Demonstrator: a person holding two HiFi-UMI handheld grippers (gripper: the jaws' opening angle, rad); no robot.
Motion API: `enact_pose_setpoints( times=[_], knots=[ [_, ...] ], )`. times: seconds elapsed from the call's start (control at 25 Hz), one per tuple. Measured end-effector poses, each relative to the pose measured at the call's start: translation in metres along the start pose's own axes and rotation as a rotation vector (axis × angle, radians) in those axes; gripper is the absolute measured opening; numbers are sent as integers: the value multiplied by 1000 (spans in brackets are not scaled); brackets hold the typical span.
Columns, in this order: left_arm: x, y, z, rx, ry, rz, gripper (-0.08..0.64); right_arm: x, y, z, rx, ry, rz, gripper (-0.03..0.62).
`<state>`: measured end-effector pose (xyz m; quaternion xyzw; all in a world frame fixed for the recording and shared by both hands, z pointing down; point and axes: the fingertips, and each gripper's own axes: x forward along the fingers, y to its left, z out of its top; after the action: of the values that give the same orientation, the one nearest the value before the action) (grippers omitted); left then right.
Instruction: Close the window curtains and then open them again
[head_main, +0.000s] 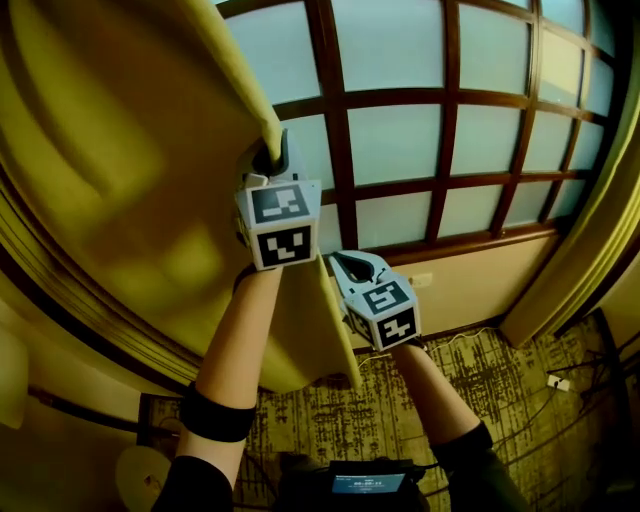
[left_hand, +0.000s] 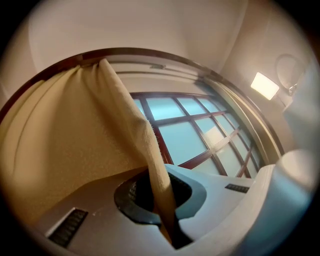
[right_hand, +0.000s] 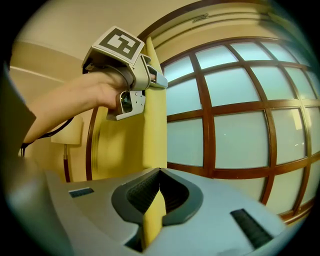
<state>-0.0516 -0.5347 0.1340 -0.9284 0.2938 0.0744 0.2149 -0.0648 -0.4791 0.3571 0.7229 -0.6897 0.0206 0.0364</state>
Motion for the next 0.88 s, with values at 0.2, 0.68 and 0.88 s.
enact_pose_setpoints(
  times=[0.2,0.68,0.88],
  knots=[
    [27,-59,17,-17,-19,-39,8,-29,-47,-15,39,9,-46,14],
    [85,-120,11,-104,-72,-171,7,-41,-116,-25,24,63,-200,14],
    [94,-127,20,-93,-125,-180,7,-40,-136,-26,16,53,-246,15]
  ],
)
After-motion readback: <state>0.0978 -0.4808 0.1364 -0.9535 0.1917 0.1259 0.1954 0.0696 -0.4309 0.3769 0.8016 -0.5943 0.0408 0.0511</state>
